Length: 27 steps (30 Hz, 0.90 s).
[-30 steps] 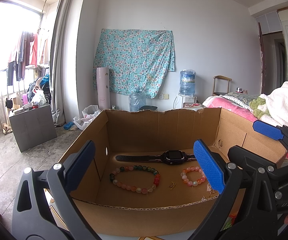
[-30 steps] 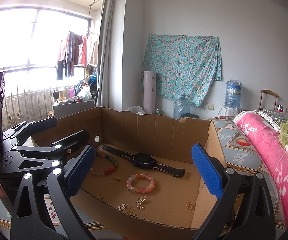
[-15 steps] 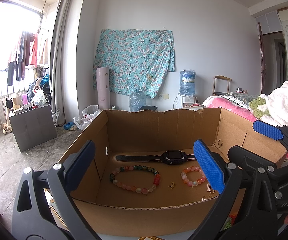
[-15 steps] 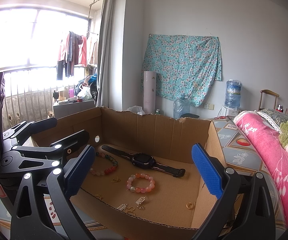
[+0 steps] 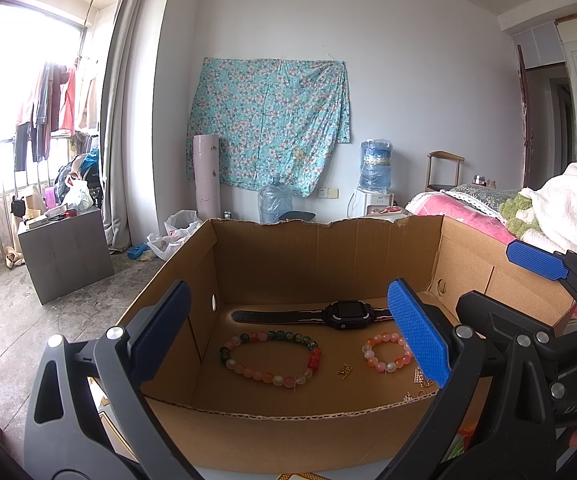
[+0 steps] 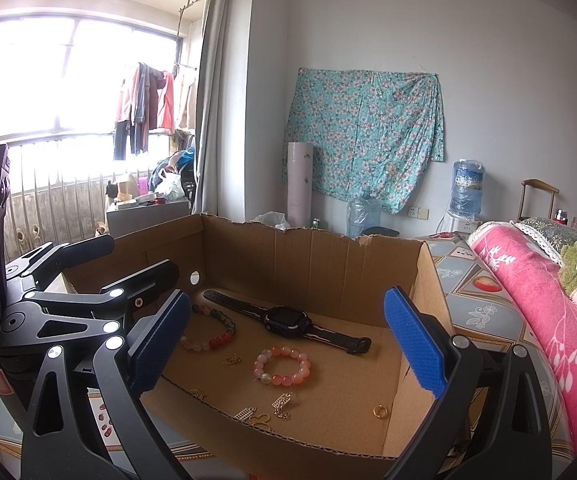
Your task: Organize jewelry
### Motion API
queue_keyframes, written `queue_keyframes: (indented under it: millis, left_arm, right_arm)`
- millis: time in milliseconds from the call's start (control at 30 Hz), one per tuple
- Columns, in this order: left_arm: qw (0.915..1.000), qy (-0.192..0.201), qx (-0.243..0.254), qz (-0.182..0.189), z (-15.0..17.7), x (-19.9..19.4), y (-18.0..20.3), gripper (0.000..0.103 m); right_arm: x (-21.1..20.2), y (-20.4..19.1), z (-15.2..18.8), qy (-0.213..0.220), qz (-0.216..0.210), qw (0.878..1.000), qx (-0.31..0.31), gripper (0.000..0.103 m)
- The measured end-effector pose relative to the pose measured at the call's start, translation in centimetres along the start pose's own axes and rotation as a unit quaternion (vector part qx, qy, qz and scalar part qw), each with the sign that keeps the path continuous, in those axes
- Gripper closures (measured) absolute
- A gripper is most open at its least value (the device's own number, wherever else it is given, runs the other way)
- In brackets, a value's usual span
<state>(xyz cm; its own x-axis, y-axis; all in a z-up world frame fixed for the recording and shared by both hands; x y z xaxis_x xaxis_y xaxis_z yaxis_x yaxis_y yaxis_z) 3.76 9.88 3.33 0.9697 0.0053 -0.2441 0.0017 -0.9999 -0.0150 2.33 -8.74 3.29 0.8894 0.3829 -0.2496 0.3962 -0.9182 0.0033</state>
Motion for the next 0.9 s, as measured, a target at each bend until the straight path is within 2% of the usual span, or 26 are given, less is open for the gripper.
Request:
queue_keyframes:
  millis: [900]
  left_arm:
    - [1.0, 0.0, 0.0, 0.0, -0.05, 0.06, -0.03, 0.008]
  right_arm:
    - [0.08, 0.17, 0.03, 0.0, 0.0, 1.0, 0.0, 0.008]
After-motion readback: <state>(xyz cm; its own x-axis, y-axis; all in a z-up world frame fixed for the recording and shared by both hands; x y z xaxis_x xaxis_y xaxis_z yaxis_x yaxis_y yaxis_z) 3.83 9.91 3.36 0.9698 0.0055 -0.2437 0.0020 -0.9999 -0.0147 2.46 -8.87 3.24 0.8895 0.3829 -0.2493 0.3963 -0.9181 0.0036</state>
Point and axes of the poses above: each gripper's, at about its wrist camera, not at the fingertips, and x roughly the way its jaws point, y to its right, z to its underside, the point moved 3 cm from there along x, roughly the way its jaws point, and after that the axes turned 3 degrees about -z, right-handed, at the moved point
